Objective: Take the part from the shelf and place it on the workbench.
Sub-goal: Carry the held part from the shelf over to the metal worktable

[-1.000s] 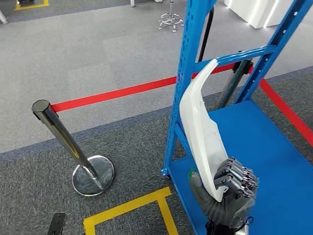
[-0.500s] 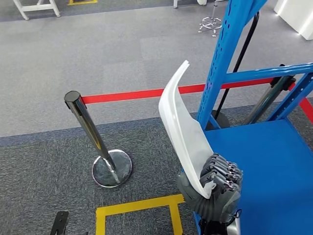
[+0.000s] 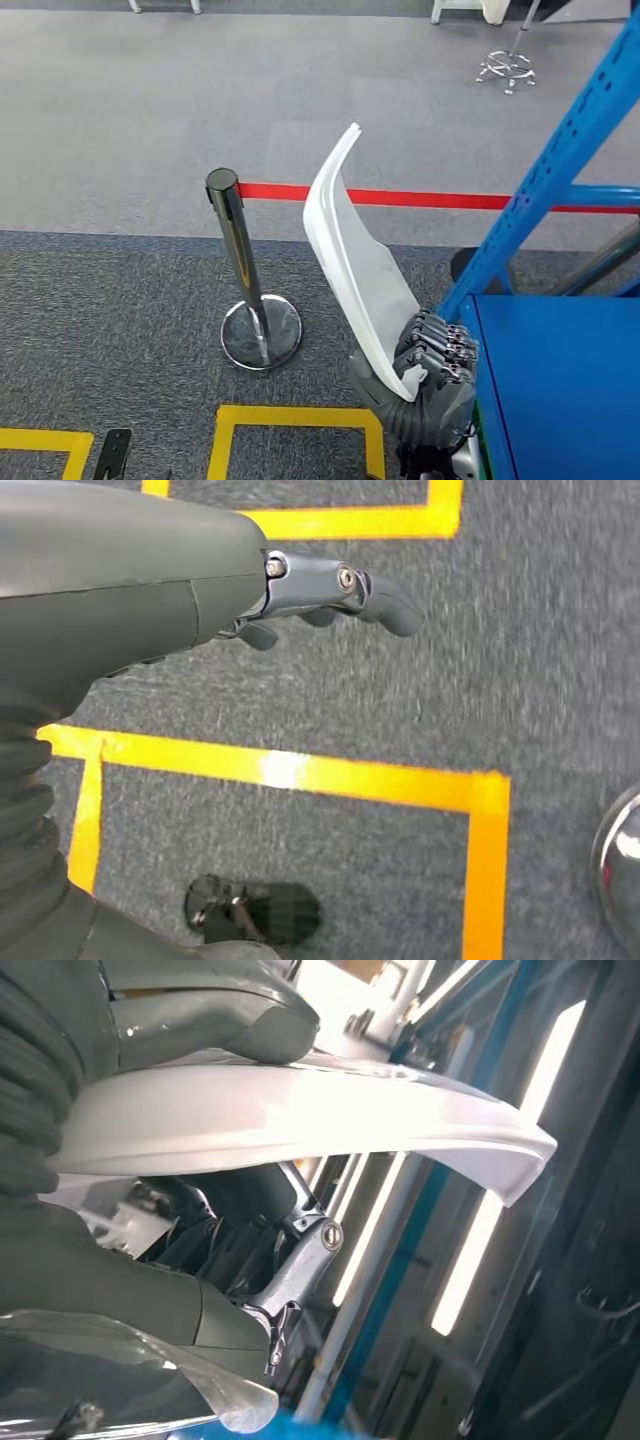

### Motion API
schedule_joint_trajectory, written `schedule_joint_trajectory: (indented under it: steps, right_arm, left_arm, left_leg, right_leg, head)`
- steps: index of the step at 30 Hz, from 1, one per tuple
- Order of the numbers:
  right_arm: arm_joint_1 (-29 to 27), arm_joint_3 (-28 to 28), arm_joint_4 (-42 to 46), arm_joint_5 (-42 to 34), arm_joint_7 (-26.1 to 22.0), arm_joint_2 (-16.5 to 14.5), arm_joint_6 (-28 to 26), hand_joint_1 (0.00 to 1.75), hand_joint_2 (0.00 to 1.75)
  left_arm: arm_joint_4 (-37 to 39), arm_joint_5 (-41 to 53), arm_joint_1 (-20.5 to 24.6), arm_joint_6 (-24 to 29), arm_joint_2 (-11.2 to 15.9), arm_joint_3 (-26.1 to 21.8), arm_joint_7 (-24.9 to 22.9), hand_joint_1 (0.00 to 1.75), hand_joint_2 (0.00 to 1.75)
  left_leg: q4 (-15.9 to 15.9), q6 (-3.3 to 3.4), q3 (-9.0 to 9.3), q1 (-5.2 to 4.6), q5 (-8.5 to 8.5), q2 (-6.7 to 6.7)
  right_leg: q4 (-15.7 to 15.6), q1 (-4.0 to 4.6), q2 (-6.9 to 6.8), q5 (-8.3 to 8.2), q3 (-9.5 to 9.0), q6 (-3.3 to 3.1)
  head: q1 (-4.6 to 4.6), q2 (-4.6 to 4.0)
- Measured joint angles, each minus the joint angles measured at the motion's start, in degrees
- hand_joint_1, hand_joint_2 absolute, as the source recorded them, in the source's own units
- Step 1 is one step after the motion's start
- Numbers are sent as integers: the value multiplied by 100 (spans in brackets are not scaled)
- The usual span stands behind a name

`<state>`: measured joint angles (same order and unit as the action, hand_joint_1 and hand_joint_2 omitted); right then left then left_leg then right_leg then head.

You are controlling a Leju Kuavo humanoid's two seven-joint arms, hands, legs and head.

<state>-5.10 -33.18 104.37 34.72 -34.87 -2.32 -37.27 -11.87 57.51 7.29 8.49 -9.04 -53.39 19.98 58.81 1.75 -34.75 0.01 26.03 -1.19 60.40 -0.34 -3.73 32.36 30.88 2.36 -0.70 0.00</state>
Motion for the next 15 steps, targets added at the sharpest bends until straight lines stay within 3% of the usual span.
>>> schedule_joint_trajectory:
  steps: [2,3,4,5,7,8,9,11,13,15]
  right_arm:
    - [12,-16,-20,-36,-17,4,-1,175,175]
    - [13,-25,-29,-50,-21,5,-2,175,175]
    - [14,-32,-38,-62,-22,5,-2,175,175]
    - [16,-39,-44,-69,-23,5,-2,175,175]
    - [25,-46,-50,-76,-28,5,-2,175,175]
    - [30,-48,-52,-79,-31,5,-2,175,175]
    - [36,-48,-54,-81,-34,6,-2,175,175]
    - [51,-55,-63,-81,-38,9,-2,175,175]
    - [67,-66,-69,-79,-40,12,-2,175,175]
    - [75,-73,-72,-79,-40,14,-2,175,175]
  left_arm:
    - [0,-22,18,15,17,-1,9,0,175]
    - [0,-28,21,20,29,-1,10,0,175]
    - [0,-32,18,25,43,-1,10,0,175]
    - [0,-33,12,28,55,-1,10,0,175]
    - [0,-34,6,29,66,-1,2,0,175]
    - [0,-35,5,29,67,-1,-5,0,175]
    - [0,-35,3,29,70,-1,-14,0,175]
    - [0,-34,-21,31,84,-2,-26,0,175]
    - [1,-35,-69,32,104,-3,-37,0,175]
    - [2,-37,-94,32,108,-4,-51,0,175]
  left_leg:
    - [-7,48,5,11,-3,123]
    - [-6,59,6,7,-1,196]
    - [-5,61,9,3,0,277]
    - [-5,62,16,0,1,363]
    - [-3,54,38,4,6,547]
    - [3,39,43,1,11,631]
    - [15,18,35,2,17,705]
    - [24,-57,-7,20,4,833]
    - [26,-134,-41,50,-9,916]
    - [241,-186,-138,37,131,693]
  right_leg:
    - [731,-18,298,334,383,14]
    - [1126,-19,345,462,606,16]
    - [1374,-18,360,490,768,13]
    - [1408,-18,369,400,833,6]
    - [846,-24,465,-43,647,-25]
    - [451,-34,610,-237,485,-42]
    - [112,-48,739,-352,332,-51]
    - [-183,-53,886,-379,179,-64]
    - [-231,-46,771,-390,131,-97]
    - [-286,-53,604,-410,80,-159]
  head:
    - [-24,0]
    - [-29,0]
    - [-28,0]
    - [-27,0]
    - [-29,0]
    - [-29,0]
    - [-28,0]
    - [-22,0]
    - [-19,0]
    - [9,0]
